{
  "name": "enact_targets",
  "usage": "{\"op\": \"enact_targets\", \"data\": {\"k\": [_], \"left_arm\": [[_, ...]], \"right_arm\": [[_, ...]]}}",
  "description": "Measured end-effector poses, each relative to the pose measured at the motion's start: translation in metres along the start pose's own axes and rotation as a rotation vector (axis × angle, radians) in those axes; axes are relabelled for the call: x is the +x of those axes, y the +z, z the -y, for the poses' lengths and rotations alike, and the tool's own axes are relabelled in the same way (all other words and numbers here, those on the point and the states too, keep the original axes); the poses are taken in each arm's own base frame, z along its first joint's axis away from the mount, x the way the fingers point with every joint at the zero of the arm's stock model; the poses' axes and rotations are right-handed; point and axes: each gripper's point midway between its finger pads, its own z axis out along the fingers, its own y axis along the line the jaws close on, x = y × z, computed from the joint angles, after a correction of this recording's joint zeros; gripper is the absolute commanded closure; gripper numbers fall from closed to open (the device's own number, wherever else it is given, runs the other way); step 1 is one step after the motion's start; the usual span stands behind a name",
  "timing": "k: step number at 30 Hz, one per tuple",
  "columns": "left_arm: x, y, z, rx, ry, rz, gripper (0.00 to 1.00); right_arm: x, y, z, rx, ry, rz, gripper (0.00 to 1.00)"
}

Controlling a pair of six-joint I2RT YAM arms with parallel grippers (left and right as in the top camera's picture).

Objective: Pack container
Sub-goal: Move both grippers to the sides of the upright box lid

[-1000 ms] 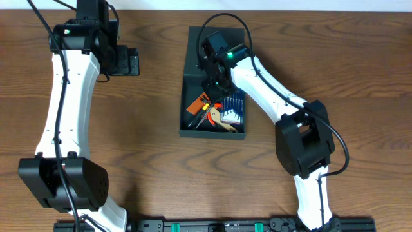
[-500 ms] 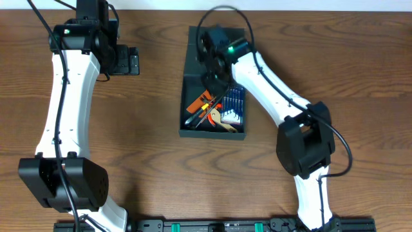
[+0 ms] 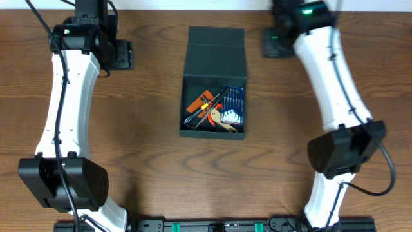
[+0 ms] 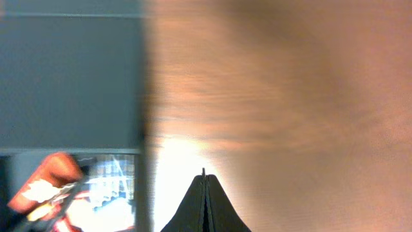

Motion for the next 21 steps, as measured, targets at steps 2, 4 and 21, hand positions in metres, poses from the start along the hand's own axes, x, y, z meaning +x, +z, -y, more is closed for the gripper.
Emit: {"op": "enact_targets", "data": {"k": [2, 4, 21], "left_arm": [[-0.005, 0.0, -0.001, 0.001, -0.032, 0.02, 0.94], [-0.011, 0.0, -0.005, -0.001, -0.078, 0.044, 0.94], [-0.017, 0.043, -0.015, 0.162, -0.316, -0.009, 0.94]], "right_arm": [[0.003, 0.003, 0.033, 0.041, 0.091, -0.039, 0.99], [0.005, 0.006, 0.068, 0.072, 0.186, -0.068, 0.99], [0.003, 0.091, 0.063, -0.35, 0.361, -0.097, 0.99]]}}
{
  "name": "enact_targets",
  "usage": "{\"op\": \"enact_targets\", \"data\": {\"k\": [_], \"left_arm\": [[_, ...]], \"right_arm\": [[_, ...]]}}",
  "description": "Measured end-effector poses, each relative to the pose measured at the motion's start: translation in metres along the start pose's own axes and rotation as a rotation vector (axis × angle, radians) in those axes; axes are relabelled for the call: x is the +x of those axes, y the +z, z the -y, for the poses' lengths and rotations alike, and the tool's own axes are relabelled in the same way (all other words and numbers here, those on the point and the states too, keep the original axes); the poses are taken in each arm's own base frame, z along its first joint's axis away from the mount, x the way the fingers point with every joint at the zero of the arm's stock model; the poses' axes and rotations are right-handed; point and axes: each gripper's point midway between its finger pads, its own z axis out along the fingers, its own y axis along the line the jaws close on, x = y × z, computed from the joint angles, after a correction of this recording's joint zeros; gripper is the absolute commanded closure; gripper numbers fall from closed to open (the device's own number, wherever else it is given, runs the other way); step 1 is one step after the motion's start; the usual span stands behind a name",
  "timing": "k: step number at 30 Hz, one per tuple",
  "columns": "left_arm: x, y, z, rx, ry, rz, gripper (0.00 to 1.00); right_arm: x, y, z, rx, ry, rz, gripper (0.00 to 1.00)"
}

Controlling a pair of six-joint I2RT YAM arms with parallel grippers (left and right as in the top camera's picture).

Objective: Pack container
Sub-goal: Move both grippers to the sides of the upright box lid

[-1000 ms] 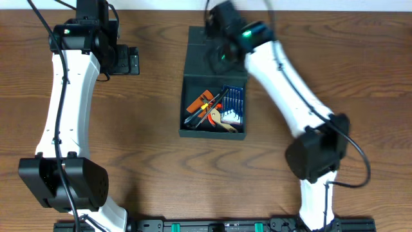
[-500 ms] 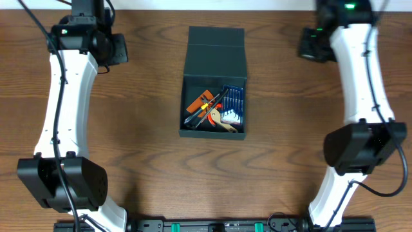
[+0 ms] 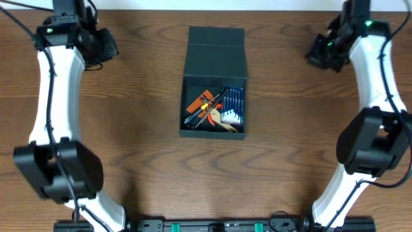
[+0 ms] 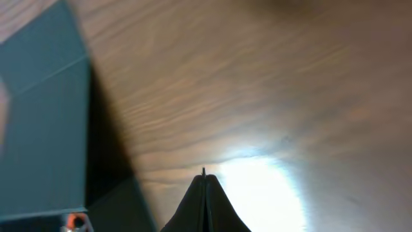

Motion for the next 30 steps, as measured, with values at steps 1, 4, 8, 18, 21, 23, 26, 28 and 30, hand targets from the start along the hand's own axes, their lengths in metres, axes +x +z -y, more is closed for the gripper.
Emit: {"op": "enact_targets", "data": {"k": [1, 4, 8, 18, 21, 23, 26, 28, 30], "left_arm": [[0.004, 0.009, 0.001, 0.017, -0.006, -0.026, 0.94], [0.019, 0.036, 0.007, 0.079, -0.027, -0.117, 0.94], [0.035, 0.062, 0.017, 0.17, -0.049, -0.211, 0.94], [0.06, 0.091, 0.04, 0.353, -0.092, -0.353, 0.94], [0.061, 0.092, 0.044, 0.375, -0.084, -0.361, 0.94], [0.059, 0.092, 0.048, 0.391, -0.072, -0.351, 0.94], [0.059, 0.093, 0.053, 0.402, -0.058, -0.343, 0.94], [0.059, 0.094, 0.059, 0.41, -0.046, -0.341, 0.94], [0.061, 0.094, 0.064, 0.418, -0.031, -0.342, 0.94]], "right_arm": [[0.004, 0.006, -0.005, -0.026, -0.008, -0.01, 0.99], [0.02, 0.027, -0.023, -0.101, -0.044, -0.045, 0.99], [0.035, 0.044, -0.044, -0.166, -0.089, -0.067, 0.99], [0.052, 0.066, -0.062, -0.261, -0.105, -0.079, 0.99], [0.055, 0.074, -0.06, -0.27, -0.104, -0.074, 0.99], [0.058, 0.08, -0.06, -0.276, -0.099, -0.073, 0.99], [0.057, 0.092, -0.066, -0.305, -0.102, -0.064, 0.99], [0.058, 0.102, -0.072, -0.331, -0.104, -0.065, 0.99], [0.061, 0.112, -0.076, -0.345, -0.096, -0.077, 0.99]]}}
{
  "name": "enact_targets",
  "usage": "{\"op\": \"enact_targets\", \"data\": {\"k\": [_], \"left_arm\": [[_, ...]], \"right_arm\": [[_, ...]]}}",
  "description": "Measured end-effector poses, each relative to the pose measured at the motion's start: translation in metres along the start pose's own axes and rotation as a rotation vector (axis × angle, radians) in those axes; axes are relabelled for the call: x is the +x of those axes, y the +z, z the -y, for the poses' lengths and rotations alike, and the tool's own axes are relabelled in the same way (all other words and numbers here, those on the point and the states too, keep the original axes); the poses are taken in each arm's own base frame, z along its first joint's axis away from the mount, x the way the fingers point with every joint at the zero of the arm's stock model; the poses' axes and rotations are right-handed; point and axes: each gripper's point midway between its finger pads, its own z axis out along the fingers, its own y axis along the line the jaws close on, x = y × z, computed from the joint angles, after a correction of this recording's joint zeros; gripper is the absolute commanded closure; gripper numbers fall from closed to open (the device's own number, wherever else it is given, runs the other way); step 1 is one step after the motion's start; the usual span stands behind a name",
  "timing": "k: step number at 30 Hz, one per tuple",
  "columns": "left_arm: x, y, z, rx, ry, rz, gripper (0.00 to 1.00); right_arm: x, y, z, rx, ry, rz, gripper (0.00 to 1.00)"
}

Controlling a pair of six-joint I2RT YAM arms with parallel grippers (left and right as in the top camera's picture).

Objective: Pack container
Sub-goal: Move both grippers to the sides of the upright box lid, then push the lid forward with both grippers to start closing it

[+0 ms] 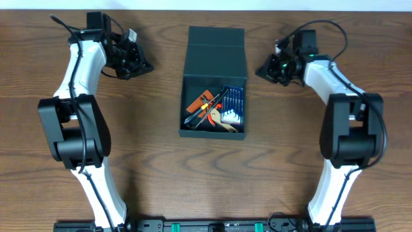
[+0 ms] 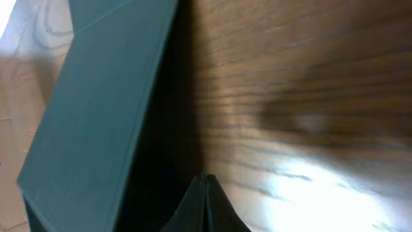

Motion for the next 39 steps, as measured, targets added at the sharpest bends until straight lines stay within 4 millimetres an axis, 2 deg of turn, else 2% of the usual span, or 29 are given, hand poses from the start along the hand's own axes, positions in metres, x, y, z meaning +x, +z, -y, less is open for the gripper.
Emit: {"op": "enact_targets", "data": {"k": [4, 10, 18, 21, 29, 34, 39], "left_arm": [[0.0, 0.006, 0.01, 0.012, 0.034, 0.003, 0.94], [-0.004, 0.013, 0.014, 0.053, 0.06, 0.007, 0.94], [0.006, 0.056, -0.004, 0.139, 0.001, -0.092, 0.94], [0.008, 0.063, -0.008, 0.154, -0.01, -0.108, 0.94], [0.004, 0.065, 0.007, 0.213, 0.026, -0.094, 0.94], [0.008, 0.072, 0.018, 0.221, 0.056, -0.105, 0.94], [0.014, 0.078, 0.027, 0.225, 0.078, -0.118, 0.94]], "right_arm": [[0.007, 0.017, -0.004, -0.023, 0.014, -0.023, 0.99], [0.008, 0.022, -0.008, -0.041, 0.023, -0.028, 0.99], [0.006, 0.022, -0.009, -0.047, 0.02, -0.018, 0.99], [0.004, 0.022, -0.01, -0.05, 0.018, -0.012, 0.99], [0.0, 0.023, -0.016, -0.065, 0.003, 0.007, 0.99], [0.003, 0.029, -0.022, -0.077, -0.003, 0.002, 0.99], [0.008, 0.038, -0.021, -0.09, 0.006, -0.017, 0.99]]}}
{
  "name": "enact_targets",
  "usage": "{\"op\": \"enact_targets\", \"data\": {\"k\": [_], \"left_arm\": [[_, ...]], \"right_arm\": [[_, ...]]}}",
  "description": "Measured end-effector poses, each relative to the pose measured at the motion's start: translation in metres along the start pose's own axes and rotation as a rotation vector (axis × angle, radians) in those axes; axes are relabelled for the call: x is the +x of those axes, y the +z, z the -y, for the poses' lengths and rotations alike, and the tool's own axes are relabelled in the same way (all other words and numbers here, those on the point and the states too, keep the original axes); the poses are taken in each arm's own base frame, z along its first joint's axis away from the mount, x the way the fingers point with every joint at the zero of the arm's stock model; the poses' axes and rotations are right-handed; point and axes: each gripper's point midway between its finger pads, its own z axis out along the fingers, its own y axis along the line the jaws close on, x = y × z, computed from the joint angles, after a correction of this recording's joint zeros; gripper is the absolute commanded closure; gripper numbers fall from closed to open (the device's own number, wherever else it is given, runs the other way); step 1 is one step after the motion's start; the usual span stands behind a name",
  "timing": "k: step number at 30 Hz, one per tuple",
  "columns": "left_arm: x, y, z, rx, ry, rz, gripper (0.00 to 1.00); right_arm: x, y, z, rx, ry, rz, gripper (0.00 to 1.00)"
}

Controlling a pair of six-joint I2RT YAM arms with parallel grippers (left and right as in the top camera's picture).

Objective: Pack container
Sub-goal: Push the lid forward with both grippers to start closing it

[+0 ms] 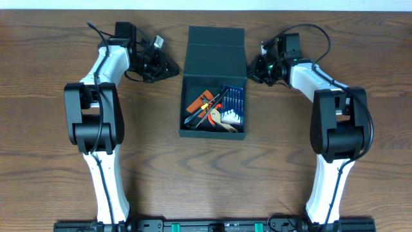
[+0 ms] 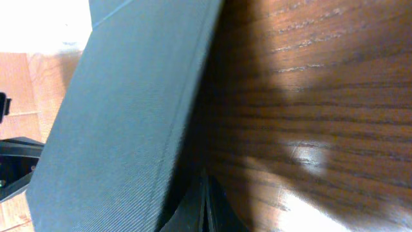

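A dark green box (image 1: 182, 106) sits mid-table, holding orange-handled tools (image 1: 201, 103) and a blue bit set (image 1: 233, 103). Its open lid (image 1: 215, 55) lies flat behind it. My left gripper (image 1: 171, 67) lies low at the lid's left edge, its fingers drawn to one point. My right gripper (image 1: 252, 71) is at the lid's right edge. In the right wrist view the right gripper (image 2: 204, 190) is shut and empty, its tip in the shadow beside the lid (image 2: 122, 116). Whether either tip touches the lid is unclear.
The brown wooden table (image 1: 129, 148) stretches around the box. Both arms reach in from the front, their forearms lying along the table's back left and back right. A black rail (image 1: 212, 225) runs along the front edge.
Both grippers have moved inward toward the lid. The left one is now at its left edge, the right one at its right edge. The lid fills more of the right wrist view.
First the grippers were at the back of the table, the right one shut near the lid's back right corner. Then both stood farther out toward the corners. Later they lay low on either side of the lid, and now they flank its edges. The box has not moved.
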Motion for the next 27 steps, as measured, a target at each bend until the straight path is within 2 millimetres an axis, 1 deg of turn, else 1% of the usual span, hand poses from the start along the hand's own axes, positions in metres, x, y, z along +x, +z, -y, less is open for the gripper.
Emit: {"op": "enact_targets", "data": {"k": [4, 12, 19, 27], "left_arm": [[-0.001, 0.0, 0.001, 0.003, 0.006, 0.004, 0.94], [-0.008, 0.0, 0.006, 0.028, 0.034, 0.026, 0.94], [-0.007, 0.01, 0.006, 0.083, 0.025, 0.007, 0.94], [-0.011, 0.007, 0.018, 0.173, 0.049, 0.014, 0.94]], "right_arm": [[0.0, 0.003, 0.001, -0.005, 0.0, -0.001, 0.99], [-0.012, 0.003, -0.013, -0.075, -0.014, 0.037, 0.99], [-0.012, 0.003, -0.019, -0.111, -0.008, 0.031, 0.99], [-0.012, 0.0, -0.034, -0.191, -0.037, 0.016, 0.99]]}}
